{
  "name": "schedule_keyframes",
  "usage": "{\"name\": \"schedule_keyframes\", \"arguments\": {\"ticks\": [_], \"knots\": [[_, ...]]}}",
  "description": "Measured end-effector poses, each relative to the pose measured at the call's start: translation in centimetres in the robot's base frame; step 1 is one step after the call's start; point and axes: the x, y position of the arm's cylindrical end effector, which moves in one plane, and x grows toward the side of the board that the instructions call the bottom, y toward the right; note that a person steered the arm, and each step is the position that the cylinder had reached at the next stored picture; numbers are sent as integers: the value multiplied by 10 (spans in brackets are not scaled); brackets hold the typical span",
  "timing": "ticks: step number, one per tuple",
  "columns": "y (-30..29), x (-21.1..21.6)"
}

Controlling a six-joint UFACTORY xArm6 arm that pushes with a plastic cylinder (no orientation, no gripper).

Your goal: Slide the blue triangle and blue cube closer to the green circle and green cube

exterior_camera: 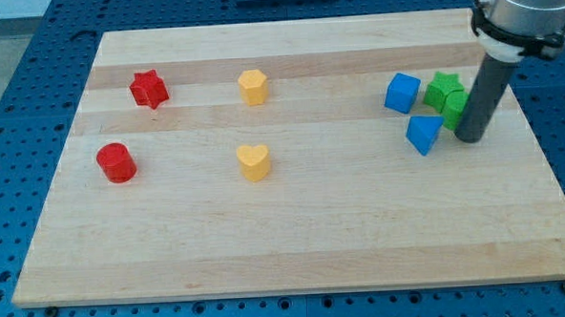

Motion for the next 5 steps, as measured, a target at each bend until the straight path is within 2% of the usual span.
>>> {"name": "schedule_keyframes", "arguments": {"ticks": [1,2,3,4,5], "knots": [[-1,2],[6,40],[-26,67],[-83,67],[-95,64]]}}
